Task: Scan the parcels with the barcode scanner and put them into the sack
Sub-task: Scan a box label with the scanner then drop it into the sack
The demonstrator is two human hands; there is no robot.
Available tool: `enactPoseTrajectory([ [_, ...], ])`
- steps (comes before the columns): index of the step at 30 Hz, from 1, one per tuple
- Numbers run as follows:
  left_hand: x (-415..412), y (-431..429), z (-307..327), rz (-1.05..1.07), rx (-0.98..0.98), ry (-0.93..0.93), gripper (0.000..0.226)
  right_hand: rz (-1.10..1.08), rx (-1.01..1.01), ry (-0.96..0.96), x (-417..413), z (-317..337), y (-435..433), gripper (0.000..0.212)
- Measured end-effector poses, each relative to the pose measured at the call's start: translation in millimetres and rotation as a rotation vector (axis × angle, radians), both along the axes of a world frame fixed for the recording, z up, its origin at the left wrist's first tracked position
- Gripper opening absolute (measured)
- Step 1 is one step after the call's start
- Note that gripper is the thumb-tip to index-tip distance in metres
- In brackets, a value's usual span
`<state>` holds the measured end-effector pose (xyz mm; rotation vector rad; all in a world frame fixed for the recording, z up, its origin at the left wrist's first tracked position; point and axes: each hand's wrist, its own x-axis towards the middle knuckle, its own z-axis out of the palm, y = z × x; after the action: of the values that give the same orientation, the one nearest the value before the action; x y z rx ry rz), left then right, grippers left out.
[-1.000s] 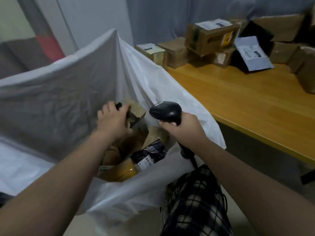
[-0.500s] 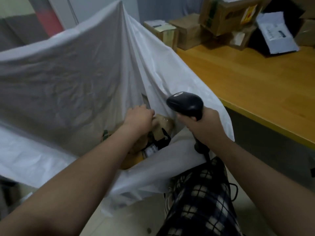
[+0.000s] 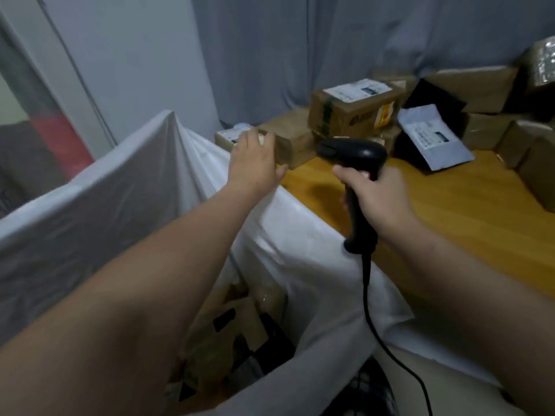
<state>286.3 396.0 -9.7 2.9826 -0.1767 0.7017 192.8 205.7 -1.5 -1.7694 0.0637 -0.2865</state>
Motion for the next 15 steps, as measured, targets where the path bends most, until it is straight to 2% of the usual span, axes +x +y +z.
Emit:
enactPoseTrajectory([
  [3,42.4,0.8,5.5,0.171,0.007,0.193,0.079,-0.003,0.048,0.019,20.6,3.6,3.5,0.027],
  [6,65.6,1.3,7.1,0.201,-0.024,0.354,0.073,-0.001,0.070,0.054,33.3,2.7,4.3,0.024],
  [10,60.5,1.0,6.2,0.192,0.026,0.370,0.054,0.007,0.104,0.071,35.0,-1.3,-0.1,0.020],
  [15,-3.0,-24.9,12.0,0.094,0.108,0.340,0.053,0.006,0.174,0.102,11.1,-4.1,-12.9,0.018],
])
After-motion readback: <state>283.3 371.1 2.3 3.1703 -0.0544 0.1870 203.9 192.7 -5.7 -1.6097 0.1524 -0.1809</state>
